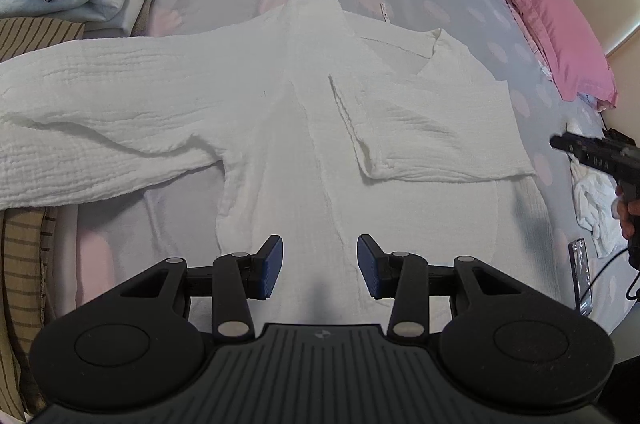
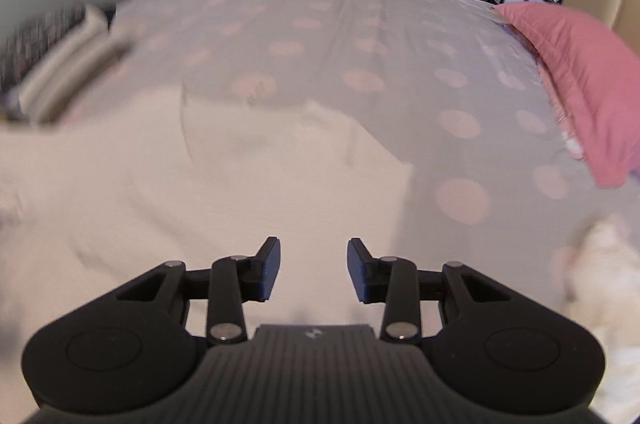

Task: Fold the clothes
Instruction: 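Fold the sleeve across the shirt body with the right gripper and release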

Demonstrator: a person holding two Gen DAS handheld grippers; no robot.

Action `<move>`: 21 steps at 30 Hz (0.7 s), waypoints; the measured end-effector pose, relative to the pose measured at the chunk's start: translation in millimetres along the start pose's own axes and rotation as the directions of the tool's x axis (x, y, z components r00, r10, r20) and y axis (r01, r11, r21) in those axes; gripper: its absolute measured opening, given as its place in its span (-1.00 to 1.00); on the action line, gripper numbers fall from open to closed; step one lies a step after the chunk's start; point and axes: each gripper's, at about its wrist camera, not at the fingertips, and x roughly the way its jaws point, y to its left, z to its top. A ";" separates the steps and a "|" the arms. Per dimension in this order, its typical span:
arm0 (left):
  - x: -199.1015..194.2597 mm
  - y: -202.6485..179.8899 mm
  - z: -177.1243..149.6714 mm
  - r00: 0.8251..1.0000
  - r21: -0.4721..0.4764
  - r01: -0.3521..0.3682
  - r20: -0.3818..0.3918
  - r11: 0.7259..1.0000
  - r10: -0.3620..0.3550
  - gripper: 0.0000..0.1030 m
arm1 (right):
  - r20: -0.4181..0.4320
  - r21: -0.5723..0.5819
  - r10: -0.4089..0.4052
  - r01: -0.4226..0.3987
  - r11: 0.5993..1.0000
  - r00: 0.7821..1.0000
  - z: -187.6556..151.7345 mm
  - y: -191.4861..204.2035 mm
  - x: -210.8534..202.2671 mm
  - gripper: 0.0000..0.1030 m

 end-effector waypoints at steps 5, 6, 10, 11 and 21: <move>5.8 -0.7 -2.0 1.000 0.004 -0.008 -0.017 1.000 0.008 -0.25 | -0.088 -0.173 -0.060 0.044 0.984 0.994 -36.3 -3.6 12.0 -0.25; 7.3 -1.6 -2.6 1.000 0.007 -0.010 -0.021 1.000 0.010 -0.24 | -0.100 -0.211 -0.071 0.049 0.976 0.992 -43.1 -1.8 15.7 -0.26; 12.1 -4.4 -4.7 0.999 0.018 -0.017 -0.037 1.000 0.017 -0.25 | -0.098 -0.275 -0.123 0.092 0.957 0.987 -54.7 2.7 32.1 -0.38; 13.1 -4.4 -5.1 0.999 0.018 -0.019 -0.039 1.000 0.020 -0.24 | -0.095 -0.274 -0.131 0.101 0.957 0.987 -54.7 2.9 36.0 -0.41; 24.0 -2.4 -3.7 0.997 0.016 -0.045 -0.064 0.999 0.046 -0.24 | -0.115 -0.287 -0.164 0.126 0.950 0.980 -57.5 7.1 65.0 -0.84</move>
